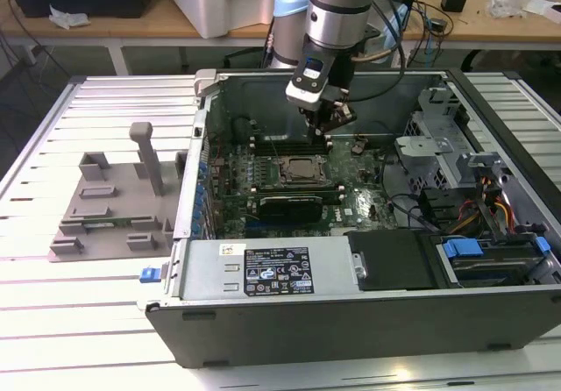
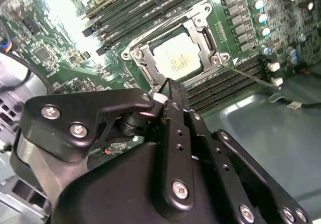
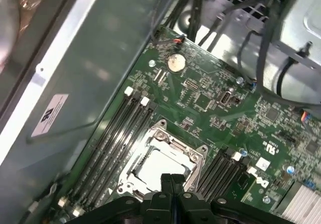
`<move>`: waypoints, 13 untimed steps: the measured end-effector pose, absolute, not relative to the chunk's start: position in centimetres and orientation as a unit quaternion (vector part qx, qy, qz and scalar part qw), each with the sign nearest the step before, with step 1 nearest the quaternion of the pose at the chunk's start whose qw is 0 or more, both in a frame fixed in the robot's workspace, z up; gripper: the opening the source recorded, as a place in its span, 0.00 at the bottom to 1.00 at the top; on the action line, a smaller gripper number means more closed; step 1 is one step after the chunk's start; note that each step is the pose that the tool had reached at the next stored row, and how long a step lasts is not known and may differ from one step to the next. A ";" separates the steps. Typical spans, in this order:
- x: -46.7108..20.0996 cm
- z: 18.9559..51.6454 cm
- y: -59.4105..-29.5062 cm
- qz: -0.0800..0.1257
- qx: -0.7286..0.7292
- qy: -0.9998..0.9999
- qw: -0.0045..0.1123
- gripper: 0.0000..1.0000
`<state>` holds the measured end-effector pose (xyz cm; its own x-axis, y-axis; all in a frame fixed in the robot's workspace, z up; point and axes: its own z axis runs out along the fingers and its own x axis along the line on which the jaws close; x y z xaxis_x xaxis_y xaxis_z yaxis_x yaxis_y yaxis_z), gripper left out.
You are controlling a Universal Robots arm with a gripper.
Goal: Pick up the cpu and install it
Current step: 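Install the first cpu locking lever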
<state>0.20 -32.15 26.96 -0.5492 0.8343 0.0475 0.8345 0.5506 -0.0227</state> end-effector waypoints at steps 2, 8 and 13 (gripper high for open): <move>0.2 27.0 -32.1 -0.001 -0.456 -0.890 0.026 0.11; 0.2 27.0 -32.1 0.001 -0.382 -0.924 0.026 0.11; 0.2 27.0 -32.1 0.003 -0.331 -0.943 0.026 0.11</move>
